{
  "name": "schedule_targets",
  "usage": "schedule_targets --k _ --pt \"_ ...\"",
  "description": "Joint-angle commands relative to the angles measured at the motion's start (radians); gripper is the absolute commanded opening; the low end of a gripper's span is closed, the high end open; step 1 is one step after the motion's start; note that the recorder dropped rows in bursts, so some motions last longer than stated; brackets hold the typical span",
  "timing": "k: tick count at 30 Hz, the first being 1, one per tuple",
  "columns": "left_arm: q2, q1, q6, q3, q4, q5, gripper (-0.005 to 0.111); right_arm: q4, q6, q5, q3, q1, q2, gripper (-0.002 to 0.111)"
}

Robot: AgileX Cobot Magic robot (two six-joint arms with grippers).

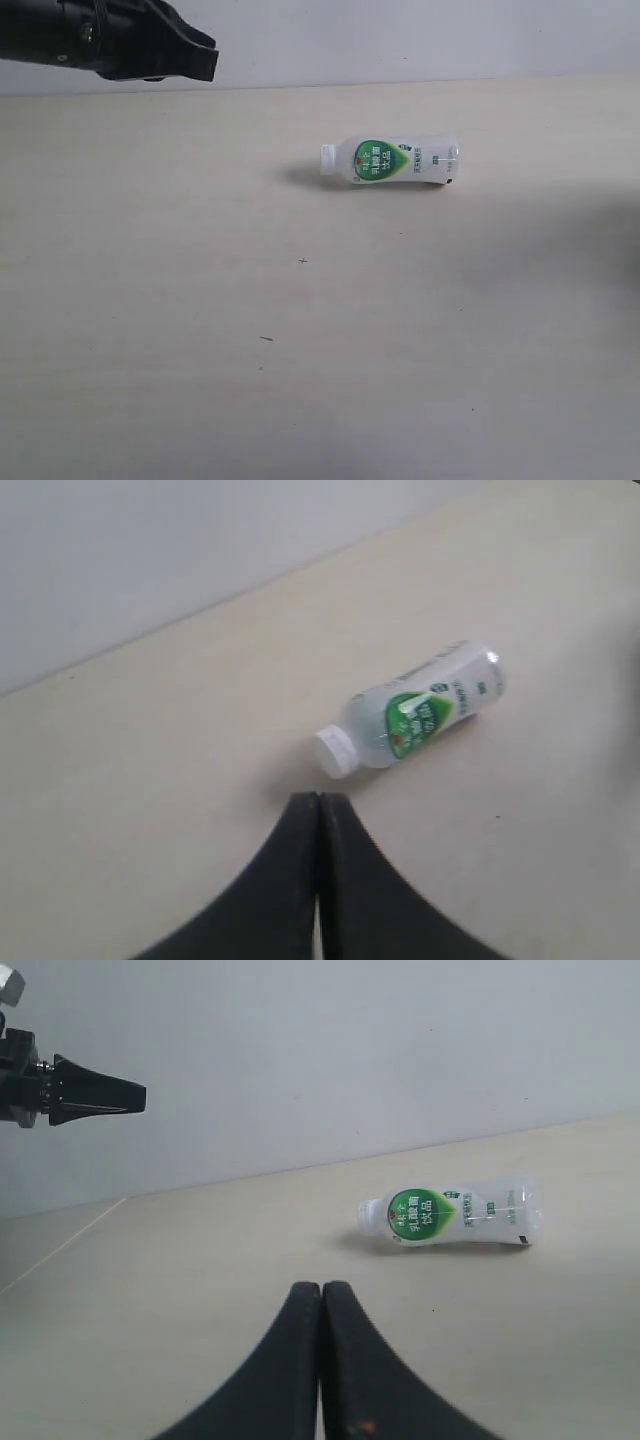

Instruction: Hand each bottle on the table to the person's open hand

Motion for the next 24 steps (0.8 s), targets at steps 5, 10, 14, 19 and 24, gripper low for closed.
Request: schedule_targets --k 5,10,14,19,24 --pt "-0.106 -0.009 0.296 0.181 -0.286 -0.160 0.000 -0.006 -0.007 0.002 0.006 0.002 -0.006 0.000" --pt "-0.117 -0.009 0.311 0.151 -0.272 -0.129 0.000 -0.006 -0.007 0.002 0.006 0.002 -0.006 0.000" --pt "-0.117 -0.009 0.316 0.107 -0.217 -0.143 0.000 -0.006 -0.007 0.002 0.006 0.002 -0.006 0.000" --pt "-0.105 -0.009 0.316 0.040 -0.137 -0.141 0.000 -0.006 -0.007 0.002 0.006 0.002 -0.006 0.000" --pt "-0.054 -0.009 0.316 -0.074 -0.011 -0.126 0.000 -0.006 -0.007 0.002 0.006 0.002 -0.006 0.000"
